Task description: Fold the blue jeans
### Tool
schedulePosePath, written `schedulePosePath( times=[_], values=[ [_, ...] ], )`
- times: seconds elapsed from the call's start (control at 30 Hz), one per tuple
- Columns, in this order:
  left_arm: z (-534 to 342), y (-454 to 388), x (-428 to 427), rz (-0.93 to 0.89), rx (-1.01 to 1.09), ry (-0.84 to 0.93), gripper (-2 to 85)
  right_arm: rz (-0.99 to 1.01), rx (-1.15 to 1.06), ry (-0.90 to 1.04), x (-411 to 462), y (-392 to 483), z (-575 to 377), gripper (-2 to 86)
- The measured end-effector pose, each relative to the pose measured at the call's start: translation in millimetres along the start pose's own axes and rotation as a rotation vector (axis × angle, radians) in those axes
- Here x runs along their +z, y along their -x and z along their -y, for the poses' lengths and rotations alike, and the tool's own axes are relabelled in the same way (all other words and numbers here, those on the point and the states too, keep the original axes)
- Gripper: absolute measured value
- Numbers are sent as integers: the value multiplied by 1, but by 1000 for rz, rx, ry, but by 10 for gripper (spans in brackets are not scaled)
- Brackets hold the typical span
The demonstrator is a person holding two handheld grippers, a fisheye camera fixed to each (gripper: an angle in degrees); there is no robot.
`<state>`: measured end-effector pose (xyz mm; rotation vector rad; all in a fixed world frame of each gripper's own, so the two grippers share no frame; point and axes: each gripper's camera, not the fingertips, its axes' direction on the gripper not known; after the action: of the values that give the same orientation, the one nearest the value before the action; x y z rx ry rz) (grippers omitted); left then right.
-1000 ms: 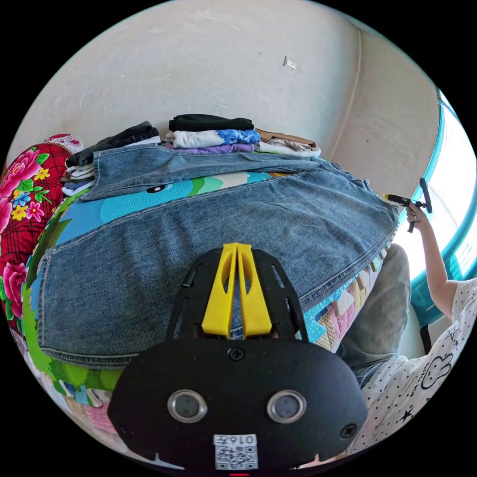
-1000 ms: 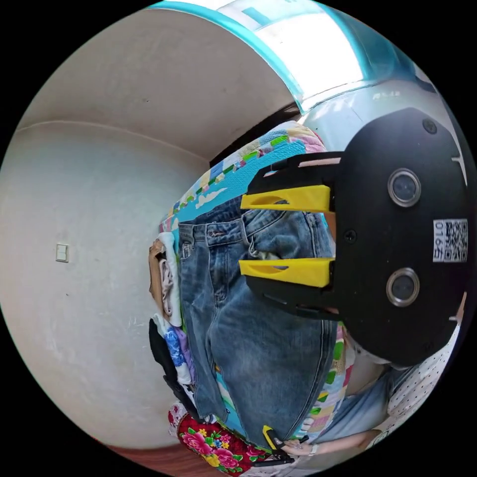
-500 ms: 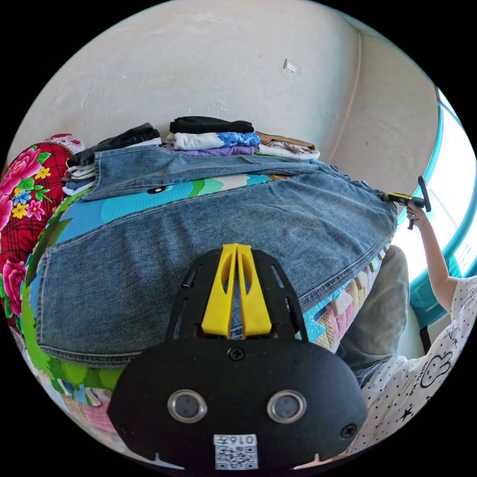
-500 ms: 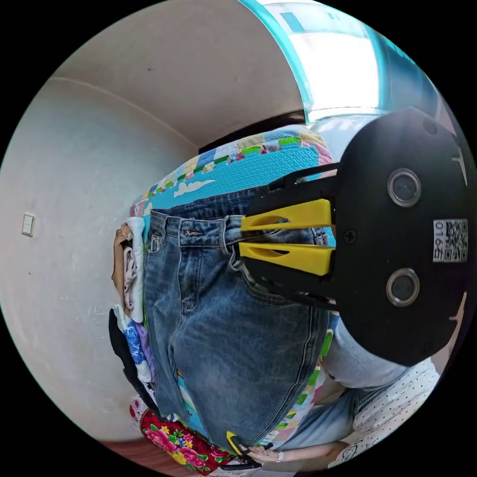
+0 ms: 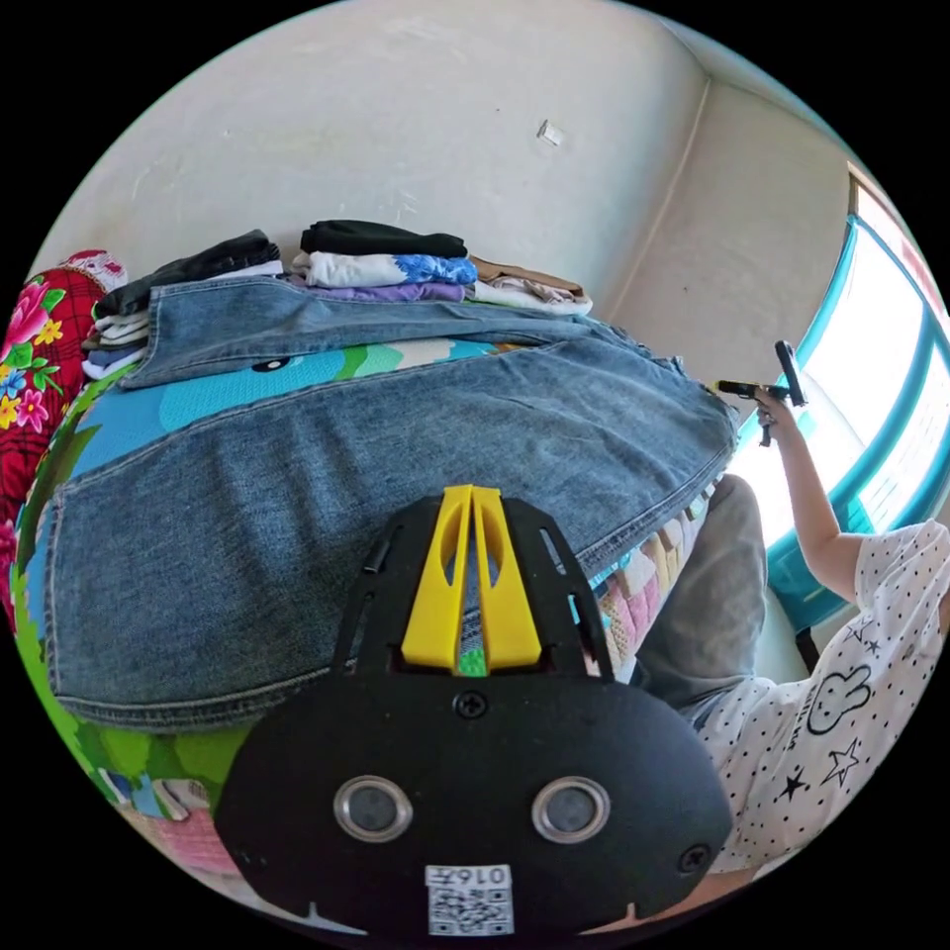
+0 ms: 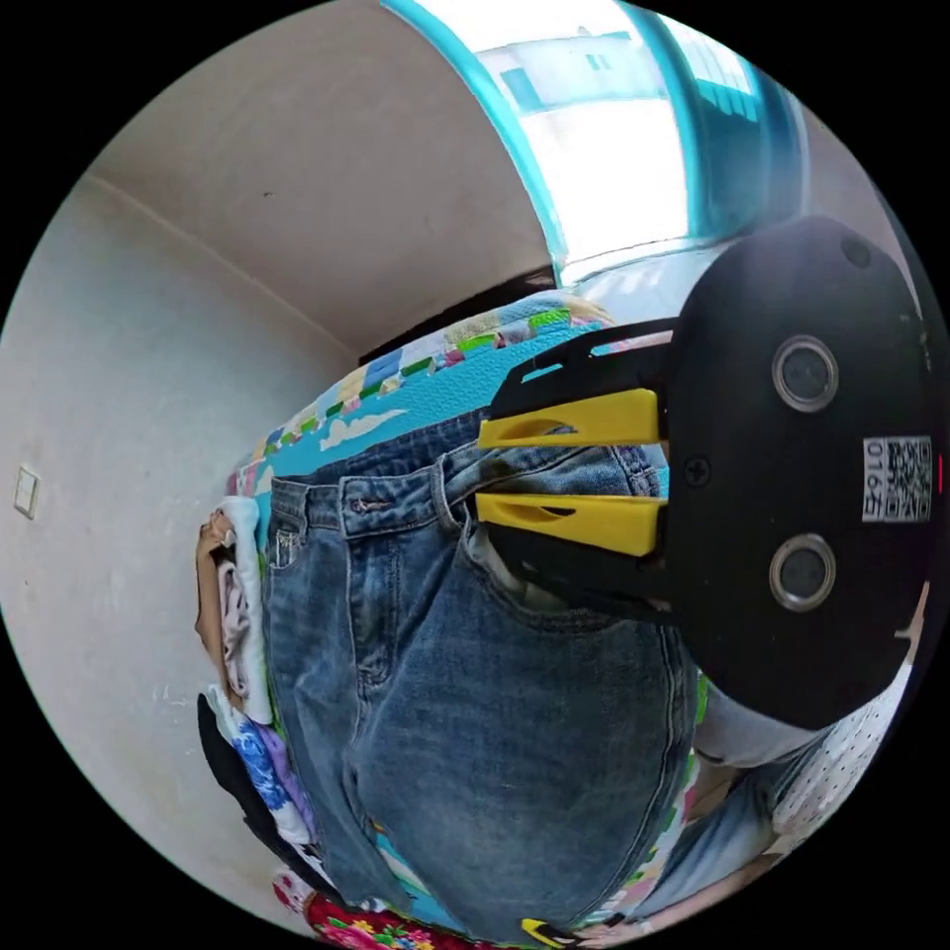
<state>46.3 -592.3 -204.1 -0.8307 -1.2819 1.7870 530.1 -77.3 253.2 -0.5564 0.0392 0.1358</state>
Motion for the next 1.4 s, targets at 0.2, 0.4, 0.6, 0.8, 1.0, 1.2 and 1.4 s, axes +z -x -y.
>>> schedulePosePath(
  times=[0.2,0.4,0.6,0.8,1.0,1.2,1.4],
  values=[
    [0,9,4,-13,-13,-9,-10,-13,-111,-423,-89,94,7,64],
    [-4,13,5,0,-14,-31,-10,343,-597,-545,-127,256,48,106],
    [-7,18,6,6,-10,-48,-10,551,-881,-561,-144,414,120,111],
    [-8,37,6,-76,-45,-58,-10,526,-924,-248,-97,556,199,130],
    [-6,38,5,-66,-43,-57,-10,368,-1065,-252,-41,591,199,49],
    [-8,41,-33,-85,-142,-262,-10,534,-924,-326,-36,560,239,9],
    [58,53,-74,406,-130,-219,-9,1012,-660,-267,-9,489,299,9]
  ],
)
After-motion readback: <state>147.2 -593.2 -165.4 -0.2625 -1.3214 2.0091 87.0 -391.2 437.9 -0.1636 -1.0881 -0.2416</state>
